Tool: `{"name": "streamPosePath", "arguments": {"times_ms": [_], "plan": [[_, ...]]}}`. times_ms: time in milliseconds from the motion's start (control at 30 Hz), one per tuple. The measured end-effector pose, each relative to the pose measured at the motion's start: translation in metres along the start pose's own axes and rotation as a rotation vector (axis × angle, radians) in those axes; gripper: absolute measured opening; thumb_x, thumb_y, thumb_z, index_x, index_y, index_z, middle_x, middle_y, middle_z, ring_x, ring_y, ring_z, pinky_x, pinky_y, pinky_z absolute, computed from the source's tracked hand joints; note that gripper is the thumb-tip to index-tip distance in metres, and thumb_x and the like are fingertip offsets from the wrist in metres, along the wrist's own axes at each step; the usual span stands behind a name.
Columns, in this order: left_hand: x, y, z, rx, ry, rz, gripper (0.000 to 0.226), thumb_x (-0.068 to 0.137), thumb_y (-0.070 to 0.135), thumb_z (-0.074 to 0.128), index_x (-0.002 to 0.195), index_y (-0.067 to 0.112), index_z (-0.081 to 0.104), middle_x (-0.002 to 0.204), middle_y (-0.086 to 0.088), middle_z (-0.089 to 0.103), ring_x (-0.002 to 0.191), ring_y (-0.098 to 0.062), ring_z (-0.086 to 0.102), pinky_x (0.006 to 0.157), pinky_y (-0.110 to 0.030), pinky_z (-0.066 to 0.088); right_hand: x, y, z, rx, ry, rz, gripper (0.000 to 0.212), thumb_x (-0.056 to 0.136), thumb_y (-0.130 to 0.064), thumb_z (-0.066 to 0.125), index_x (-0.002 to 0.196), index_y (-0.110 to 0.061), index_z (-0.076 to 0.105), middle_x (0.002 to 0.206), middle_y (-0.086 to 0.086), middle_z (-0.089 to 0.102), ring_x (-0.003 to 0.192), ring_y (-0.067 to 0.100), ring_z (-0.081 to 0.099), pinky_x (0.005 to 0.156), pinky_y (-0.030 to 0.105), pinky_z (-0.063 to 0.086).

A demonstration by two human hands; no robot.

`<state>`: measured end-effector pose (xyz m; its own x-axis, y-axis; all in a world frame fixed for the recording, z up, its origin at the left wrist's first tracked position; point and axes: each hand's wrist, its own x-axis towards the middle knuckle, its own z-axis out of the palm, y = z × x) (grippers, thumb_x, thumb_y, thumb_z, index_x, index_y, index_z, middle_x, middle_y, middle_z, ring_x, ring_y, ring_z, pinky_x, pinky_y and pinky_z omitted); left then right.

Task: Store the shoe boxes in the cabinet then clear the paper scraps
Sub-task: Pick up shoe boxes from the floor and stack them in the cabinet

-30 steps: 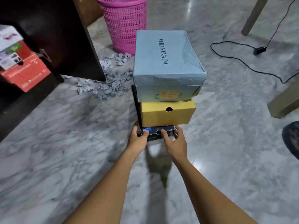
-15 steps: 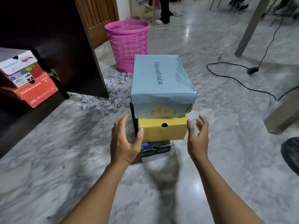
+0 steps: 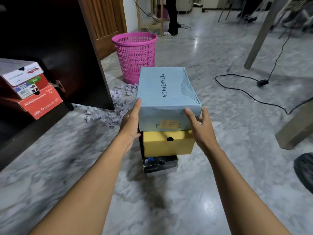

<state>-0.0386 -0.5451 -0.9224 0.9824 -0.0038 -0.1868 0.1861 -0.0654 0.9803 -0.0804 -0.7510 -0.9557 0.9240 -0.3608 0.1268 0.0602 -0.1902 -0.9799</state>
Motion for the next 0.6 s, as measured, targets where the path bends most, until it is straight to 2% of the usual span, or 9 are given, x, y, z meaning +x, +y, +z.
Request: {"name": "streamPosePath", "arguments": {"times_ms": [67, 200, 267, 333, 400, 500, 600], "plan": [[0.002, 0.006, 0.0, -0.014, -0.003, -0.044, 0.033, 0.088, 0.064, 0.049, 0.11, 0.042, 0.06, 0.113, 0.011, 0.061, 0.099, -0.011, 0.058, 0.089, -0.043, 0.05, 0.0, -0.003, 0.001, 0.017, 0.0, 0.003, 0.052, 0.09, -0.056, 0.06, 0.135, -0.035, 0.047, 0.118, -0.019, 0.064, 0.104, -0.009, 0.059, 0.085, 0.023, 0.05], [-0.003, 0.011, 0.003, -0.055, 0.022, -0.072, 0.041, 0.088, 0.05, 0.049, 0.113, 0.02, 0.059, 0.101, -0.002, 0.063, 0.09, -0.019, 0.062, 0.085, -0.043, 0.053, -0.003, -0.009, 0.004, 0.02, -0.001, -0.009, 0.045, 0.09, -0.056, 0.06, 0.13, -0.037, 0.051, 0.111, -0.023, 0.063, 0.101, -0.01, 0.059, 0.082, 0.021, 0.049], [-0.009, 0.011, 0.003, -0.069, 0.07, -0.056, 0.048, 0.079, 0.053, 0.049, 0.113, 0.02, 0.056, 0.105, -0.009, 0.062, 0.091, -0.024, 0.061, 0.086, -0.046, 0.053, -0.004, -0.014, 0.007, 0.035, -0.002, -0.026, 0.044, 0.09, -0.055, 0.062, 0.129, -0.036, 0.052, 0.111, -0.023, 0.064, 0.097, -0.013, 0.059, 0.078, 0.017, 0.048], [-0.015, 0.015, -0.003, -0.086, 0.144, -0.02, 0.042, 0.072, 0.057, 0.048, 0.1, 0.026, 0.054, 0.106, -0.012, 0.062, 0.092, -0.026, 0.059, 0.084, -0.047, 0.052, -0.005, -0.023, 0.012, 0.045, -0.02, -0.045, 0.045, 0.09, -0.053, 0.062, 0.129, -0.034, 0.052, 0.11, -0.023, 0.064, 0.095, -0.016, 0.058, 0.072, 0.009, 0.046], [-0.02, 0.025, -0.013, -0.092, 0.221, 0.011, 0.033, 0.071, 0.055, 0.047, 0.091, 0.03, 0.051, 0.096, -0.008, 0.061, 0.086, -0.024, 0.058, 0.075, -0.042, 0.049, -0.007, -0.035, 0.021, 0.067, -0.045, -0.06, 0.046, 0.09, -0.052, 0.063, 0.131, -0.034, 0.051, 0.11, -0.023, 0.063, 0.093, -0.017, 0.057, 0.067, 0.004, 0.045], [-0.032, 0.042, -0.035, -0.12, 0.311, 0.044, 0.033, 0.069, 0.051, 0.045, 0.09, 0.026, 0.05, 0.089, -0.006, 0.06, 0.077, -0.023, 0.059, 0.068, -0.038, 0.048, -0.012, -0.057, 0.041, 0.107, -0.086, -0.077, 0.044, 0.09, -0.049, 0.064, 0.13, -0.034, 0.052, 0.109, -0.02, 0.065, 0.087, -0.018, 0.057, 0.059, 0.003, 0.044], [-0.048, 0.052, -0.066, -0.106, 0.378, 0.023, 0.04, 0.068, 0.05, 0.045, 0.098, 0.024, 0.05, 0.097, -0.008, 0.064, 0.086, -0.029, 0.065, 0.071, -0.046, 0.055, -0.019, -0.083, 0.067, 0.168, -0.142, -0.135, 0.039, 0.09, -0.044, 0.066, 0.125, -0.03, 0.056, 0.103, -0.023, 0.068, 0.09, -0.012, 0.062, 0.069, 0.008, 0.047]]}}
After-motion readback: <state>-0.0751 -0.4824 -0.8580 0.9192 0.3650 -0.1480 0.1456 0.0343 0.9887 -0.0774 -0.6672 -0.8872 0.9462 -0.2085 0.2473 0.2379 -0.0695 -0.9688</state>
